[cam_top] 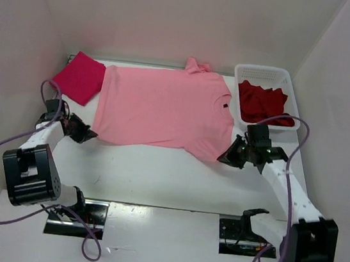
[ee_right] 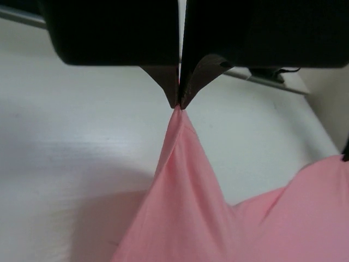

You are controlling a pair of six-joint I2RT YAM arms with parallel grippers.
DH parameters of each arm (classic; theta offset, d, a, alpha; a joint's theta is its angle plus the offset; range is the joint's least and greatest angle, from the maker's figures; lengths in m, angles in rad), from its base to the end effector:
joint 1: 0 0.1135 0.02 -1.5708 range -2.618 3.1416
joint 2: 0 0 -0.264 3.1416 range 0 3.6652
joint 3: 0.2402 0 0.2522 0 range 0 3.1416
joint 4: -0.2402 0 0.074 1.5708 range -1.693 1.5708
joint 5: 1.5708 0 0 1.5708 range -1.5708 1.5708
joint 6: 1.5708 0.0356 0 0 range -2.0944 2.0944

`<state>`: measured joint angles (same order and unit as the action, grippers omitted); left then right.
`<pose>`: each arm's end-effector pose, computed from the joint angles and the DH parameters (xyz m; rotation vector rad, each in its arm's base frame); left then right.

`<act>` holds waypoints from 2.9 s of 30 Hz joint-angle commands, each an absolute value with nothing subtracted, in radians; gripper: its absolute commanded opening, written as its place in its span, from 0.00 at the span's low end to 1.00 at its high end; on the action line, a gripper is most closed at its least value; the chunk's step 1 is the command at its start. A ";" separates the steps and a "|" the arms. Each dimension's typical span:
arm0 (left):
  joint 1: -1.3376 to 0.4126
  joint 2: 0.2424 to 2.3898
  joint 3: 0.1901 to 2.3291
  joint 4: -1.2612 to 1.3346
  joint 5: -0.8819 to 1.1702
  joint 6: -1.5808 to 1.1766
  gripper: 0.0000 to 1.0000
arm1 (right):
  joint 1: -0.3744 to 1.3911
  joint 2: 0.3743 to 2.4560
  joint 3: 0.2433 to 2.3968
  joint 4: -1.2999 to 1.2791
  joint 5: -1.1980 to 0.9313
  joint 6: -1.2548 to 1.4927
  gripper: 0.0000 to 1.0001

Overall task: Fold and stack the t-shirts
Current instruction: Flatten out the tshirt, then fold the flattened tshirt in 1/3 of the way

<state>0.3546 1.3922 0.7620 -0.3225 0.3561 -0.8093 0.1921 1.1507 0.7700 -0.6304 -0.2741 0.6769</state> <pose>0.2562 0.0816 0.1899 -1.2782 2.2090 -0.6301 0.2136 0.0514 0.2275 0.5385 2.6189 0.6574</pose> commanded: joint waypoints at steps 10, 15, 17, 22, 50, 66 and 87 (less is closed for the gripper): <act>0.506 1.005 0.741 -0.769 0.472 -0.637 0.00 | 0.192 0.695 0.840 -1.092 -0.371 0.799 0.00; 0.506 1.055 0.817 -0.703 0.488 -0.670 0.00 | 0.192 0.781 0.833 -0.963 -0.347 0.781 0.00; 0.506 1.086 0.830 -0.629 0.477 -0.706 0.00 | 0.192 0.876 0.815 -0.855 -0.319 0.772 0.00; 0.493 1.239 0.879 -0.456 0.384 -0.750 0.00 | 0.192 1.191 0.900 -0.624 -0.250 0.701 0.00; 0.318 1.680 1.057 -0.278 0.268 -0.761 0.09 | 0.164 1.845 1.520 -0.509 0.043 0.534 0.03; 0.353 1.365 0.784 -0.337 0.324 -0.773 0.36 | 0.164 1.334 0.930 -0.419 -0.121 0.728 0.00; 0.371 1.562 0.703 -0.239 0.321 -0.807 0.22 | 0.164 1.298 0.650 -0.351 0.064 0.899 0.36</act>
